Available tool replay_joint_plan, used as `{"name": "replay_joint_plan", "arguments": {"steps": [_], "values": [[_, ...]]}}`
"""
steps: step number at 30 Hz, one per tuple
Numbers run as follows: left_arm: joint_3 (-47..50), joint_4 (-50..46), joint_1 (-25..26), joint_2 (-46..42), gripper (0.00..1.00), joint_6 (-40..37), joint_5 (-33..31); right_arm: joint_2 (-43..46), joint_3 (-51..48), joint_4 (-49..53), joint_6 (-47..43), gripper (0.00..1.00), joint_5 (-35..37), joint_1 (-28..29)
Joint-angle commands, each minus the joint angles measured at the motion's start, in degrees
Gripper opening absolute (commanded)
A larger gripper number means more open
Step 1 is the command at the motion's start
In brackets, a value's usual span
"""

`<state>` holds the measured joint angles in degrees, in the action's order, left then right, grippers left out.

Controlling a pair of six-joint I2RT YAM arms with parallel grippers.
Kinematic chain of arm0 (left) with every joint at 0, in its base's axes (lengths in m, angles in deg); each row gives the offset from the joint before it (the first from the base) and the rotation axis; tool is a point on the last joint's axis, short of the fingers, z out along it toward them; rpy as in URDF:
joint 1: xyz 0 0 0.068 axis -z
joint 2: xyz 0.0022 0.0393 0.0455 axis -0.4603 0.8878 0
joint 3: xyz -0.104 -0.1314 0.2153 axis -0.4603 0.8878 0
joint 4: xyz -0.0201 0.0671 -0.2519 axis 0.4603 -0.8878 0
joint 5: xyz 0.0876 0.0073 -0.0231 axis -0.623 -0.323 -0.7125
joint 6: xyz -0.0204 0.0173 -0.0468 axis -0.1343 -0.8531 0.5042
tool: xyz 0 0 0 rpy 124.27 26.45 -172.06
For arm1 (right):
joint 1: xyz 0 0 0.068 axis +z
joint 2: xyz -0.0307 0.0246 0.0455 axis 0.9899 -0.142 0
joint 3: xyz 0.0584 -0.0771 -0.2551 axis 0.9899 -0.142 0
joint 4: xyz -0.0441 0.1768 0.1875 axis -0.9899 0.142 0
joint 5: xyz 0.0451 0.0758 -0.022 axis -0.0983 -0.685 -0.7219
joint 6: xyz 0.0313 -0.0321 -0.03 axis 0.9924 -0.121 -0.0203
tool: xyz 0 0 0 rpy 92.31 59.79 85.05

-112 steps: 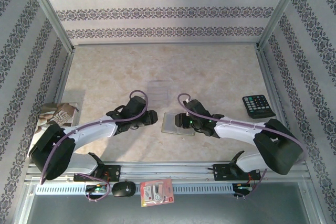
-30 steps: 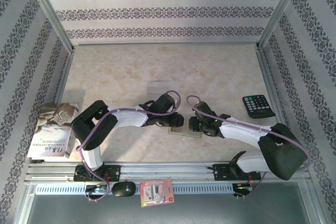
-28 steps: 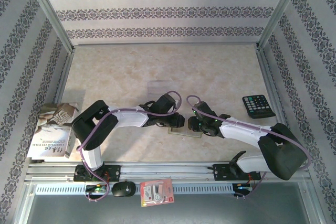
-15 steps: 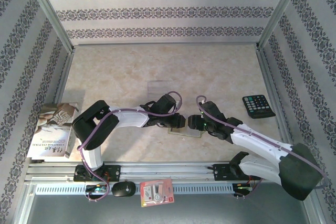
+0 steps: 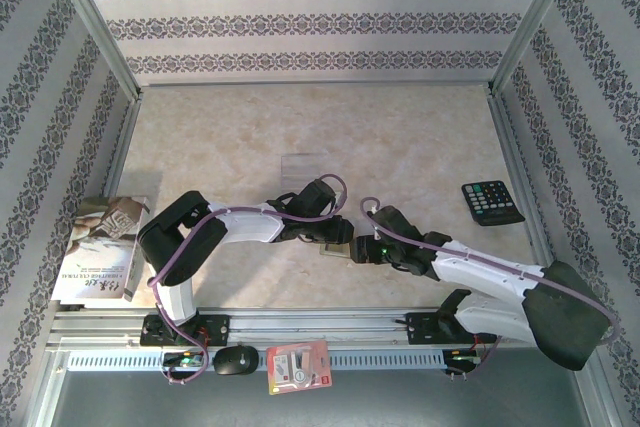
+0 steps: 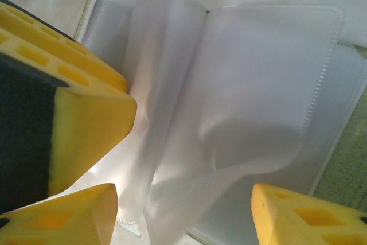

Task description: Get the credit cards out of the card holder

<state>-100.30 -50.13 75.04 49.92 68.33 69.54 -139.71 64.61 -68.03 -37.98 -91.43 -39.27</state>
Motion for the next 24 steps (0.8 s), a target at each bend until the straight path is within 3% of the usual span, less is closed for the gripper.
{"name": "replay_joint_plan", "arguments": {"steps": [1,12,16,21,24], "values": [[-0.7,1.4,0.8,1.1,0.29,0.2,1.0,-0.7,-0.5,-3.3,0.4,0.64,3.1,0.6],[-0.6,1.2,0.7,0.2,0.3,0.1,0.6,-5.1,-0.9,-3.2,1.8,0.59,5.6,-0.2],[1.2,3.6,-0.1,-1.7,0.35,1.7,0.3,-7.3,-1.3,-3.7,2.4,0.58,5.6,-0.1],[4.3,4.4,-1.8,-8.0,0.38,2.1,-2.7,-8.1,-1.2,-3.8,2.8,0.57,5.8,-0.3],[4.2,-1.1,-2.4,-10.5,0.38,-0.9,-6.3,-8.5,-1.3,-4.2,3.1,0.56,5.8,-0.4]]}}
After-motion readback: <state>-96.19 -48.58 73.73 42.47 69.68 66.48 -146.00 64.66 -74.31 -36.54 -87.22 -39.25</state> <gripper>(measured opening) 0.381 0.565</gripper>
